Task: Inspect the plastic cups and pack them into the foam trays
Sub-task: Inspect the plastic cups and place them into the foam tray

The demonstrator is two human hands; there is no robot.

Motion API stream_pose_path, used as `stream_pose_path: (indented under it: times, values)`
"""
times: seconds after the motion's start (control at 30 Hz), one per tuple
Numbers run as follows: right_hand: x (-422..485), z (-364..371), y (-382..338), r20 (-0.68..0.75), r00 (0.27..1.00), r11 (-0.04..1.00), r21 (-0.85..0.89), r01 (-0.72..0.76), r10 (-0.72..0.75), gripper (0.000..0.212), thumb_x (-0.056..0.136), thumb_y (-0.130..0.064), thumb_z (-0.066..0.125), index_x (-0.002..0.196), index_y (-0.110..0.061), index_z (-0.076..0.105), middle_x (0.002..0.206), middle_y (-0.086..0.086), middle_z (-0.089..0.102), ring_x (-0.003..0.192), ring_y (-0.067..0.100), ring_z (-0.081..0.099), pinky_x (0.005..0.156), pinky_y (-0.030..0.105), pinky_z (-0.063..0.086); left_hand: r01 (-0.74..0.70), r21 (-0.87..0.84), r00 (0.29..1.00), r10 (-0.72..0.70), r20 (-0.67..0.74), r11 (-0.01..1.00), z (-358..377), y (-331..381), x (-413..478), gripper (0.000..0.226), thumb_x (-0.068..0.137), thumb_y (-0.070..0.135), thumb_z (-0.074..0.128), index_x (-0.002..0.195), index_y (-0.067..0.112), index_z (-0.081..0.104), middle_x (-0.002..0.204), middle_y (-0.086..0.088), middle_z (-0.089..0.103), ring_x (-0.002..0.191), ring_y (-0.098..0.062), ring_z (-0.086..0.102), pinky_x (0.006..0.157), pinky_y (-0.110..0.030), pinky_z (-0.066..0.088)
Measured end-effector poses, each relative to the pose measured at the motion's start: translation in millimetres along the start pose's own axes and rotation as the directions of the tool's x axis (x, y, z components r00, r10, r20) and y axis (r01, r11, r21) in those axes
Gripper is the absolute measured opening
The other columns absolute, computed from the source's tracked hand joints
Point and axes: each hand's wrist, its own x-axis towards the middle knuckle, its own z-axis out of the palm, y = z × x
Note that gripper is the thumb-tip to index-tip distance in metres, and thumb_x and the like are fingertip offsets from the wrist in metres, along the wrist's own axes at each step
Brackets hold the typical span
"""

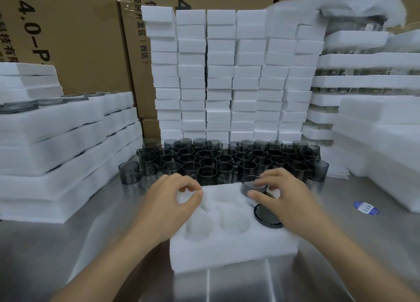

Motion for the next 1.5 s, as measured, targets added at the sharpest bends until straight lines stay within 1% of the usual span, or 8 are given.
stream_pose_path:
  times: [0.3,0.43,0.6,0.7,0.97,1.13,1.33,1.5]
  values:
    - [4,-1,6,-0.004,0.998,0.998,-0.013,-0.059,0.059,0.05,0.089,-0.06,0.069,0.135,-0.039,0.068,0.126,-0.022,0.06,0.127,0.008,0.057,0.099,0.029,0.041,0.0,0.0,1.0,0.0,0.014,1.0,0,-3,2,0.01,0.097,0.049,0.065,0.09,0.047,0.071,0.101,0.027,0.069,0.105,0.004,0.055,0.087,-0.026,0.044]
    - [4,-5,1,-0.206,0.978,0.999,0.03,0.015,-0.009,0.071,0.086,-0.067,0.067,0.15,-0.038,0.055,0.135,-0.023,0.058,0.124,0.001,0.054,0.101,0.028,0.041,0.006,-0.027,1.0,-0.006,0.017,1.0,-1,-3,3,0.011,0.097,0.047,0.065,0.089,0.046,0.072,0.101,0.027,0.07,0.104,0.003,0.058,0.084,-0.022,0.043]
    - [6,0,4,0.057,0.992,0.993,-0.051,-0.11,0.112,0.062,0.088,-0.065,0.07,0.142,-0.034,0.066,0.148,-0.018,0.058,0.138,0.009,0.051,0.111,0.031,0.038,0.044,-0.165,0.998,-0.05,-0.028,0.985,0,-6,7,0.015,0.097,0.031,0.073,0.085,0.038,0.078,0.094,0.023,0.074,0.095,0.0,0.066,0.078,-0.016,0.045]
    - [6,-2,5,-0.073,0.994,0.997,-0.01,-0.082,0.081,0.064,0.085,-0.064,0.073,0.14,-0.033,0.067,0.145,-0.018,0.059,0.138,0.009,0.051,0.115,0.034,0.039,0.071,-0.25,0.987,-0.105,-0.125,0.965,3,-13,14,0.021,0.095,0.02,0.075,0.08,0.033,0.08,0.087,0.022,0.076,0.087,0.0,0.068,0.071,-0.008,0.044]
    - [10,0,10,0.054,0.988,0.989,-0.036,-0.143,0.145,0.058,0.082,-0.067,0.075,0.13,-0.035,0.074,0.15,-0.018,0.055,0.142,0.012,0.048,0.11,0.034,0.037,0.319,-0.278,0.851,-0.403,-0.336,0.906,-2,-79,26,0.025,0.096,0.018,0.069,0.077,0.031,0.078,0.082,0.019,0.076,0.085,-0.005,0.069,0.081,-0.035,0.056]
    - [6,2,-2,-0.164,0.986,0.998,-0.066,-0.014,0.003,0.073,0.088,-0.069,0.068,0.15,-0.032,0.057,0.155,-0.018,0.049,0.144,0.009,0.045,0.115,0.034,0.037,0.424,-0.149,0.809,-0.447,-0.382,0.893,0,-91,38,0.013,0.097,0.021,0.066,0.091,0.029,0.074,0.102,0.003,0.073,0.095,-0.022,0.068,0.084,-0.041,0.056]
    - [7,6,2,0.097,0.983,0.988,-0.03,-0.153,0.155,0.066,0.089,-0.068,0.066,0.146,-0.036,0.062,0.161,-0.012,0.04,0.151,0.012,0.035,0.12,0.036,0.029,0.433,0.027,0.801,-0.371,-0.469,0.901,3,-106,67,0.047,0.099,0.028,0.068,0.143,0.026,0.051,0.146,-0.009,0.042,0.108,-0.031,0.06,0.078,-0.045,0.052]
    - [9,8,5,0.084,0.986,0.99,-0.034,-0.139,0.141,0.065,0.087,-0.067,0.064,0.144,-0.035,0.063,0.154,-0.013,0.045,0.144,0.01,0.041,0.11,0.027,0.029,0.578,0.118,0.762,-0.482,-0.433,0.807,7,-114,79,0.048,0.102,0.04,0.063,0.141,0.012,0.058,0.147,-0.01,0.038,0.121,-0.037,0.056,0.088,-0.051,0.055]
